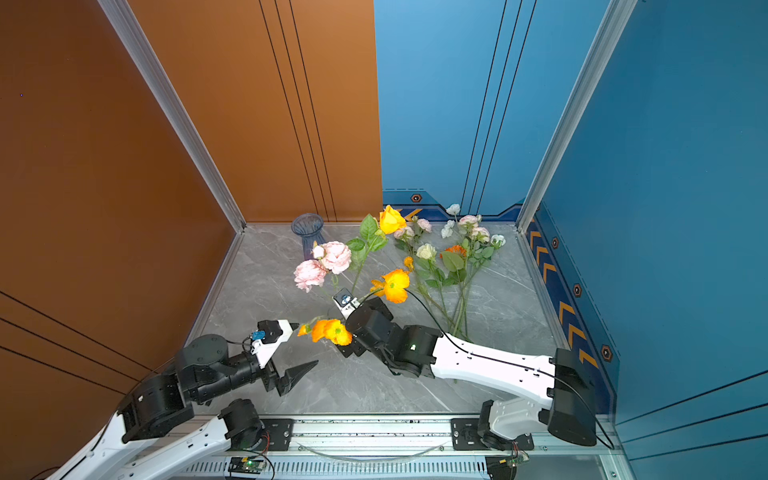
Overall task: Arrange the flowers into the vase
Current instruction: 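Move the right gripper over to the pile of loose flowers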
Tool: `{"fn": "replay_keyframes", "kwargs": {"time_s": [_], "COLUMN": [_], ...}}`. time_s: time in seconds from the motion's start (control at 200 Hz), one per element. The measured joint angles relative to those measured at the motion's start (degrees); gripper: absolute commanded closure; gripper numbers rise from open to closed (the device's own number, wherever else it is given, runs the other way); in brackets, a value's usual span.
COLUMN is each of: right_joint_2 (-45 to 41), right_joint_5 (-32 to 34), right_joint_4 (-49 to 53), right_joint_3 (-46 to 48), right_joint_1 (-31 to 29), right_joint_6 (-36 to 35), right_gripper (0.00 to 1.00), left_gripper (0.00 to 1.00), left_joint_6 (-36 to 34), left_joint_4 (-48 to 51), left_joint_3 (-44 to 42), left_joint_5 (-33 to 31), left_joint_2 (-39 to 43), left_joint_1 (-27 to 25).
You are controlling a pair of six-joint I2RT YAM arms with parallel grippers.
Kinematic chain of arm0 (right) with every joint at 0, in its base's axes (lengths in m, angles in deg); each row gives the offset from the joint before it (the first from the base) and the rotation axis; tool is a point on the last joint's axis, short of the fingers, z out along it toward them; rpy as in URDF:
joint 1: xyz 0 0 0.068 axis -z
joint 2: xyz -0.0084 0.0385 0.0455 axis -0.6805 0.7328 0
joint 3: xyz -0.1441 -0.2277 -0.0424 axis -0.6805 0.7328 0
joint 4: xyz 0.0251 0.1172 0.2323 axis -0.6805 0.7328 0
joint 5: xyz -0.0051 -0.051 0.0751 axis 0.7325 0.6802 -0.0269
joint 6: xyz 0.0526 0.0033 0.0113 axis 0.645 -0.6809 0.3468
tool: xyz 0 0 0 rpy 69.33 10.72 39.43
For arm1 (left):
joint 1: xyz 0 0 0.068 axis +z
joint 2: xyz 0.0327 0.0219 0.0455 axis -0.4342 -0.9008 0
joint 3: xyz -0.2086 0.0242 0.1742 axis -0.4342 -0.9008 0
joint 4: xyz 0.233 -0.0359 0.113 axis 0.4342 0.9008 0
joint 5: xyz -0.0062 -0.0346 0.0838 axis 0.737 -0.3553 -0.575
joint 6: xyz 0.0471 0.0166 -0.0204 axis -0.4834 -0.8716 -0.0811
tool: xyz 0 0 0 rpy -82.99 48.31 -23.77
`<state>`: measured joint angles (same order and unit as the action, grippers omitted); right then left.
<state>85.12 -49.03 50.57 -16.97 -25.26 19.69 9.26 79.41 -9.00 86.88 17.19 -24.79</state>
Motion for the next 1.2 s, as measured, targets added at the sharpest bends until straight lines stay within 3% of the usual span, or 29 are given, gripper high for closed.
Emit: {"fn": "replay_keyframes", "kwargs": {"time_s": [0.986,1.201], "right_joint_2": [-12.0,-12.7], "right_joint_5": [-10.4,-7.7], "right_joint_4": [8.0,14.4], "right_joint_3": [8.6,9.7], "right_joint_1": [-7.1,-7.0], "right_joint_6": [2.0,6.6], "right_gripper": [0.00,0.00], "left_gripper": [0.02,0.02], "left_joint_6": [-2.6,-3.0], "left_joint_4": [3.8,3.8], "left_joint_3": [1.4,1.4], "left_joint_5": [1.8,1.9], "left_joint_2": [-0.2,-0.2], "left_joint_1": [0.3,0.3]}}
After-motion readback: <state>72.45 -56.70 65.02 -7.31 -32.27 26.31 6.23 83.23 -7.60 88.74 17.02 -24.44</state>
